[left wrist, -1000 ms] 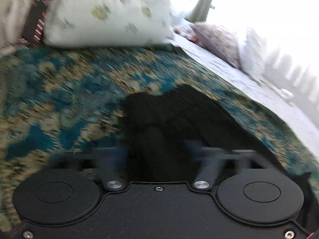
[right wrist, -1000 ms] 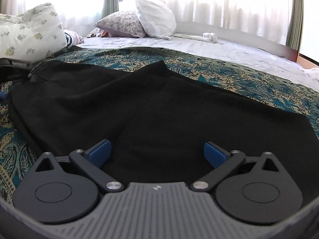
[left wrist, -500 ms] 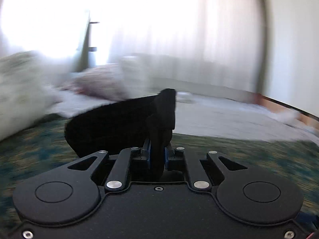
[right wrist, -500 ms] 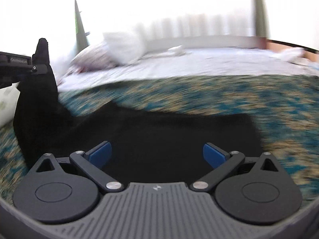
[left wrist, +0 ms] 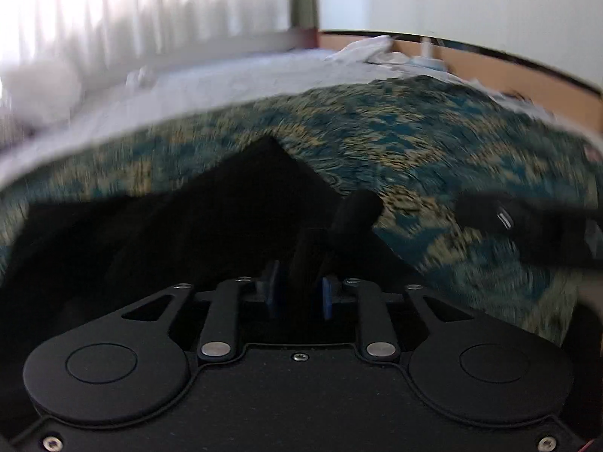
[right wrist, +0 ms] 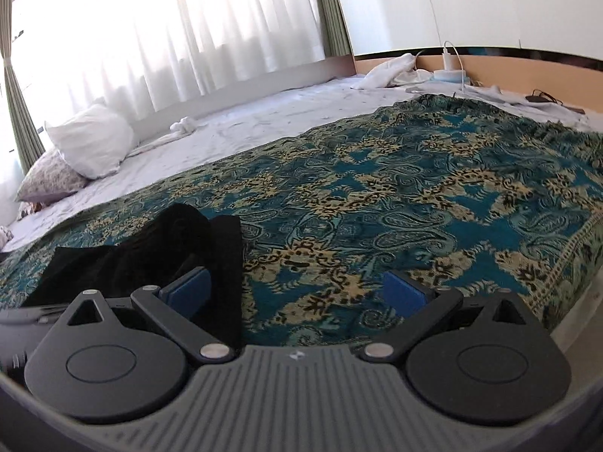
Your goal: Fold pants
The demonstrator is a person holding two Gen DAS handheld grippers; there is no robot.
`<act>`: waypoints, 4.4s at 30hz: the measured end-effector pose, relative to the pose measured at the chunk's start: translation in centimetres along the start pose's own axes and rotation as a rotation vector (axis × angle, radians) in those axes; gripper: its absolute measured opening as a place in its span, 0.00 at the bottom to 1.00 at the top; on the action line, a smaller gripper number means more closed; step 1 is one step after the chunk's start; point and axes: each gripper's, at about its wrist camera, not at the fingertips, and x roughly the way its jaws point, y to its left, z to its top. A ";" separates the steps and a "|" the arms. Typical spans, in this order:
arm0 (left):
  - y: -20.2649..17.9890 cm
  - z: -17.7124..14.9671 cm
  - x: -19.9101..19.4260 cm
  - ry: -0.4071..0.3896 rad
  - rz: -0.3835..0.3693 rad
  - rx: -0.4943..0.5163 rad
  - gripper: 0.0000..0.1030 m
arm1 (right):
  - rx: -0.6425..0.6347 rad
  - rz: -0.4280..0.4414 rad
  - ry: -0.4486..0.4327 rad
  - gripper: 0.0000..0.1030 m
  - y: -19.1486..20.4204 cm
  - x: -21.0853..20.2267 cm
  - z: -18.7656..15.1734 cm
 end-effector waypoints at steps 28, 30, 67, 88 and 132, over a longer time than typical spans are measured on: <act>16.1 -5.6 -6.0 0.020 0.362 -0.321 0.43 | -0.209 -0.128 0.108 0.14 7.2 5.6 -3.2; 15.9 -5.6 -5.7 0.017 0.366 -0.310 0.43 | -0.222 -0.125 0.088 0.23 7.3 4.9 -3.2; 20.0 -1.2 -6.9 -0.048 0.257 -0.380 0.56 | -0.486 -0.268 0.039 0.54 13.1 4.7 -4.3; 26.3 3.8 8.0 0.073 0.296 -0.316 0.15 | -0.376 -0.103 0.106 0.61 13.3 12.6 0.8; 13.9 -6.1 -7.4 0.011 0.344 -0.339 0.78 | -0.474 0.169 -0.031 0.82 15.5 0.8 -6.8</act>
